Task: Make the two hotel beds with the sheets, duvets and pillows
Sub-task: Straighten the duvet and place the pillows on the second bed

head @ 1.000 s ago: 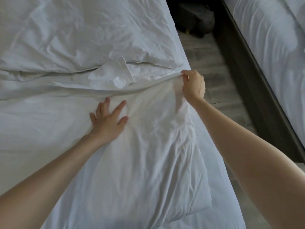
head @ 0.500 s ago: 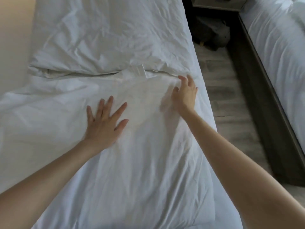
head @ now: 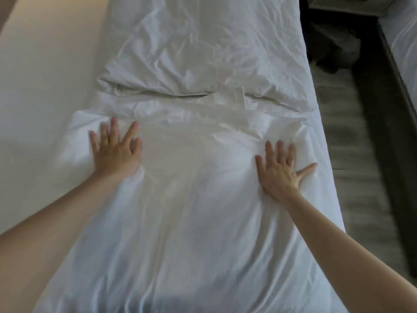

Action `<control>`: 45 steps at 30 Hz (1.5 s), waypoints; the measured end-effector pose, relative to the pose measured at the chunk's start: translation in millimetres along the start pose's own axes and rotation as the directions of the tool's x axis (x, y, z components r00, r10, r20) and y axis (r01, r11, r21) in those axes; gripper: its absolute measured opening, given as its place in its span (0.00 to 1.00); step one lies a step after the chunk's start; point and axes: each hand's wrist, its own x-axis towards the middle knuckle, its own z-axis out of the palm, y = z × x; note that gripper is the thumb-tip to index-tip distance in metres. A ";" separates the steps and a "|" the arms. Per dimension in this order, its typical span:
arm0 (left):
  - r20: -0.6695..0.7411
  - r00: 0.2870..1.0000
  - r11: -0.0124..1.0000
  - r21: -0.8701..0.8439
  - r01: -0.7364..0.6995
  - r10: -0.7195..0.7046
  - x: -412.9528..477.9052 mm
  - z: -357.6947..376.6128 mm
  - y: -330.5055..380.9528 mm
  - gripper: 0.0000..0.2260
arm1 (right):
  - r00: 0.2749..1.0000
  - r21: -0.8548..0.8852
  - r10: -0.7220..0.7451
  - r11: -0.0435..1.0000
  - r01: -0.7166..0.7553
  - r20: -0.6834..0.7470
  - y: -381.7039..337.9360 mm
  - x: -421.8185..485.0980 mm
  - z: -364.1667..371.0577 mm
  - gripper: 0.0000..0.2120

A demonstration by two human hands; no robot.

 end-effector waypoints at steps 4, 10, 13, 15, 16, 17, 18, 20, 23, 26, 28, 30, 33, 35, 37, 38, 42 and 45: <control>-0.205 0.978 0.988 -0.135 -0.075 0.046 14.0 -22.8 -8.2 0.22 | 0.993 0.225 -0.063 0.971 0.084 -0.102 -49.8 -18.7 -14.1 0.27; -0.313 0.948 0.983 -0.182 -0.005 -0.053 31.3 -44.8 -41.5 0.17 | 0.942 0.272 -0.326 0.902 0.336 -0.081 -125.0 -61.5 -9.2 0.29; -0.290 0.952 0.980 -0.195 0.039 -0.096 45.6 -47.1 -54.9 0.15 | 0.958 0.281 -0.269 0.916 0.286 -0.097 -129.5 -60.6 -6.7 0.30; -0.262 0.957 0.980 -0.185 0.075 -0.123 53.3 -47.4 -56.3 0.14 | 0.961 0.282 -0.259 0.919 0.276 -0.096 -130.7 -61.4 -5.6 0.29; -0.240 0.960 0.978 -0.180 0.101 -0.143 56.9 -48.0 -55.5 0.13 | 0.962 0.280 -0.258 0.920 0.274 -0.095 -131.7 -61.4 -4.9 0.29; -0.217 0.962 0.976 -0.178 0.127 -0.165 60.7 -47.5 -55.1 0.12 | 0.961 0.275 -0.259 0.921 0.275 -0.094 -132.9 -61.4 -3.9 0.29; -0.200 0.962 0.972 -0.180 0.152 -0.187 63.7 -46.9 -54.5 0.12 | 0.962 0.268 -0.257 0.924 0.274 -0.096 -133.9 -61.5 -3.1 0.29; -0.192 0.952 0.958 -0.207 0.199 -0.239 69.3 -45.1 -53.4 0.11 | 0.963 0.257 -0.249 0.929 0.267 -0.098 -134.8 -60.5 -1.9 0.29; -0.176 0.934 0.926 -0.278 0.256 -0.311 78.1 -52.9 -55.0 0.13 | 0.964 0.230 -0.253 0.937 0.264 -0.078 -135.3 -58.9 -0.7 0.29; -0.166 0.929 0.900 -0.354 0.255 -0.329 86.9 -77.6 -56.8 0.14 | 0.966 0.208 -0.257 0.943 0.258 -0.031 -135.8 -57.0 -3.4 0.29; -0.162 0.922 0.872 -0.415 0.261 -0.353 89.4 -92.4 -56.3 0.14 | 0.967 0.197 -0.253 0.949 0.245 0.017 -136.0 -54.9 -7.3 0.29; -0.173 0.922 0.856 -0.459 0.236 -0.347 90.2 -102.4 -56.8 0.15 | 0.967 0.190 -0.249 0.954 0.233 0.064 -136.1 -53.1 -13.5 0.29; -0.233 0.944 0.890 -0.443 0.112 -0.234 91.3 -118.9 -63.3 0.14 | 0.965 0.203 -0.236 0.956 0.210 0.111 -136.0 -52.3 -26.3 0.29; -0.286 0.944 0.907 -0.420 0.033 -0.167 95.1 -133.6 -62.3 0.13 | 0.965 0.215 -0.235 0.955 0.207 0.115 -136.5 -52.3 -33.5 0.29; -0.305 0.930 0.894 -0.445 0.053 -0.207 105.6 -148.9 -50.0 0.13 | 0.965 0.227 -0.238 0.951 0.208 0.114 -138.4 -51.9 -38.6 0.30; -0.281 0.922 0.865 -0.491 0.100 -0.266 111.1 -156.5 -40.2 0.14 | 0.964 0.233 -0.238 0.950 0.207 0.114 -139.8 -51.3 -40.4 0.30; -0.137 0.889 0.724 -0.640 0.257 -0.436 119.9 -161.6 -15.1 0.16 | 0.956 0.262 -0.254 0.942 0.210 0.146 -140.9 -46.2 -45.9 0.28; -0.154 0.927 0.740 -0.652 0.164 -0.342 98.3 -146.3 -19.8 0.21 | 0.950 0.306 -0.278 0.925 0.225 0.140 -138.7 -46.1 -46.4 0.28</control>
